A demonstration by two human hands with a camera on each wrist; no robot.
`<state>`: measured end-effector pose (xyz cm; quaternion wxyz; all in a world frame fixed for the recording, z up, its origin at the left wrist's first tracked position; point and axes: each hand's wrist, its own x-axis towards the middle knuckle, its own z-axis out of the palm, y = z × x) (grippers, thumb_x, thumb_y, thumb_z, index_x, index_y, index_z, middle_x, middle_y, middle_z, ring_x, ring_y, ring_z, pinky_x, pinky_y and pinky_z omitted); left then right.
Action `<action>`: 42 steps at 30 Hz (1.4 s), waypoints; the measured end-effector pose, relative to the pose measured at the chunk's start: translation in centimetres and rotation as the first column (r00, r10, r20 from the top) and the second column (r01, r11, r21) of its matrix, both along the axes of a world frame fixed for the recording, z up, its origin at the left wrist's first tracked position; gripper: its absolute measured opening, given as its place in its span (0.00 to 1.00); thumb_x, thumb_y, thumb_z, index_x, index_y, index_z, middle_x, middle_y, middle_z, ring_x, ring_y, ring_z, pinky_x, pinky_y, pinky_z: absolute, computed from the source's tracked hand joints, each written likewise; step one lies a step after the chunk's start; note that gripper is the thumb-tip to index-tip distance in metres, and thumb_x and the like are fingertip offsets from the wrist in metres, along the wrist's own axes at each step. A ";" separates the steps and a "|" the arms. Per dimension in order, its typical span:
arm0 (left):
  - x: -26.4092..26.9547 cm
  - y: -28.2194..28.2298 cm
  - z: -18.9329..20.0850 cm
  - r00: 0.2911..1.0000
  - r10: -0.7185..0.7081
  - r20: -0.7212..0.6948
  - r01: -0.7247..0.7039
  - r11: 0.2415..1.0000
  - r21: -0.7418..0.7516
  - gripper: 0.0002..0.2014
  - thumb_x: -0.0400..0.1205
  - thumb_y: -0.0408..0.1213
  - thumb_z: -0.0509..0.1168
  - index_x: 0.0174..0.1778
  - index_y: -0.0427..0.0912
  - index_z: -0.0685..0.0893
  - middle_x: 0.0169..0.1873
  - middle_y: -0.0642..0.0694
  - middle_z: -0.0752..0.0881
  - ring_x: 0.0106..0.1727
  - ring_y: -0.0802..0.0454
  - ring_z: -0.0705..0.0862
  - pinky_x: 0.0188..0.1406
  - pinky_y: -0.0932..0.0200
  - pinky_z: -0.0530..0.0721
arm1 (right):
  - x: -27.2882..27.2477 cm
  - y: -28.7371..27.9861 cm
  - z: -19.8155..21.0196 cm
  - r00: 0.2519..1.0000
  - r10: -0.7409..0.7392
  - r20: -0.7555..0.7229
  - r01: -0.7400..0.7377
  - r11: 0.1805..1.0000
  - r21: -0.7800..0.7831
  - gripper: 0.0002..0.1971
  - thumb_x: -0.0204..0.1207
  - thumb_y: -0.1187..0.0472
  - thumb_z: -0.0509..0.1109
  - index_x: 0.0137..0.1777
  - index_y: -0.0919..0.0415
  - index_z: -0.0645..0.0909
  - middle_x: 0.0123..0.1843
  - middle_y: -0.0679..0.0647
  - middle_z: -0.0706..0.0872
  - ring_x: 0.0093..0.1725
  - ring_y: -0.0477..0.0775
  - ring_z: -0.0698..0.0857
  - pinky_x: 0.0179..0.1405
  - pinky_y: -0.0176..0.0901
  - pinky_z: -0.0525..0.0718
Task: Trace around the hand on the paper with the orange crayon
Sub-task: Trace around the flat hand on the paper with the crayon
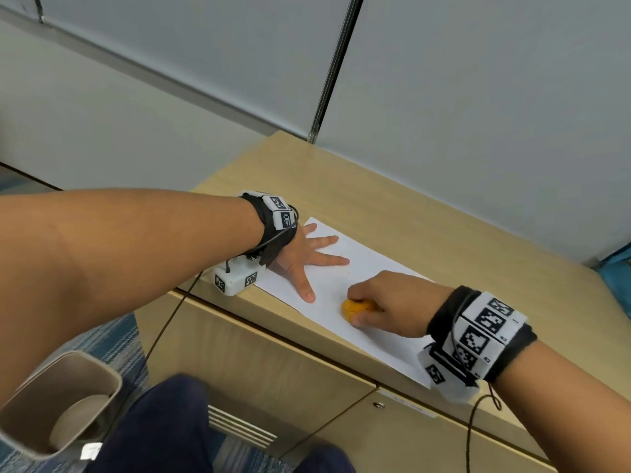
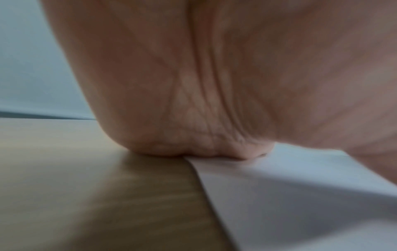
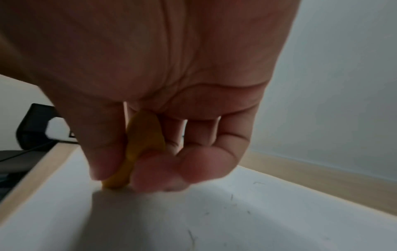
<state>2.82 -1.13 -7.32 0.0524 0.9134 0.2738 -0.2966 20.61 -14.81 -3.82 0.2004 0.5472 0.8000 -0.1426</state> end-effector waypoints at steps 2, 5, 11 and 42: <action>0.0 -0.2 0.1 1.000 0.004 -0.002 -0.004 1.000 -0.001 0.54 0.69 0.77 0.62 0.77 0.76 0.27 0.81 0.55 0.22 0.83 0.32 0.30 0.75 0.23 0.39 | -0.4 0.2 0.4 0.997 0.036 0.068 -0.036 0.999 0.002 0.11 0.83 0.43 0.64 0.47 0.50 0.77 0.42 0.50 0.83 0.42 0.54 0.81 0.46 0.54 0.81; 0.1 -0.3 0.2 1.000 -0.005 -0.014 0.005 1.000 0.013 0.54 0.70 0.77 0.61 0.78 0.73 0.27 0.81 0.54 0.22 0.83 0.33 0.29 0.76 0.24 0.39 | -1.4 2.1 0.1 1.000 0.010 0.016 -0.012 0.990 0.137 0.11 0.85 0.45 0.63 0.46 0.50 0.76 0.39 0.48 0.81 0.42 0.54 0.80 0.45 0.52 0.81; 0.0 -0.1 0.0 1.000 -0.005 0.000 0.005 1.000 0.016 0.54 0.68 0.78 0.61 0.77 0.75 0.27 0.81 0.56 0.23 0.83 0.32 0.30 0.76 0.23 0.40 | -0.6 0.9 -0.9 0.998 -0.047 -0.052 0.052 0.993 0.107 0.13 0.84 0.45 0.64 0.39 0.45 0.71 0.36 0.46 0.78 0.37 0.50 0.77 0.42 0.50 0.77; 0.2 -0.9 -0.5 0.997 0.043 0.058 -0.046 0.997 0.060 0.55 0.65 0.81 0.61 0.78 0.76 0.30 0.83 0.55 0.26 0.83 0.31 0.30 0.76 0.24 0.39 | -0.2 0.0 0.6 0.999 -0.045 -0.010 0.045 0.997 -0.067 0.13 0.83 0.46 0.68 0.46 0.55 0.82 0.39 0.49 0.81 0.38 0.50 0.76 0.39 0.45 0.73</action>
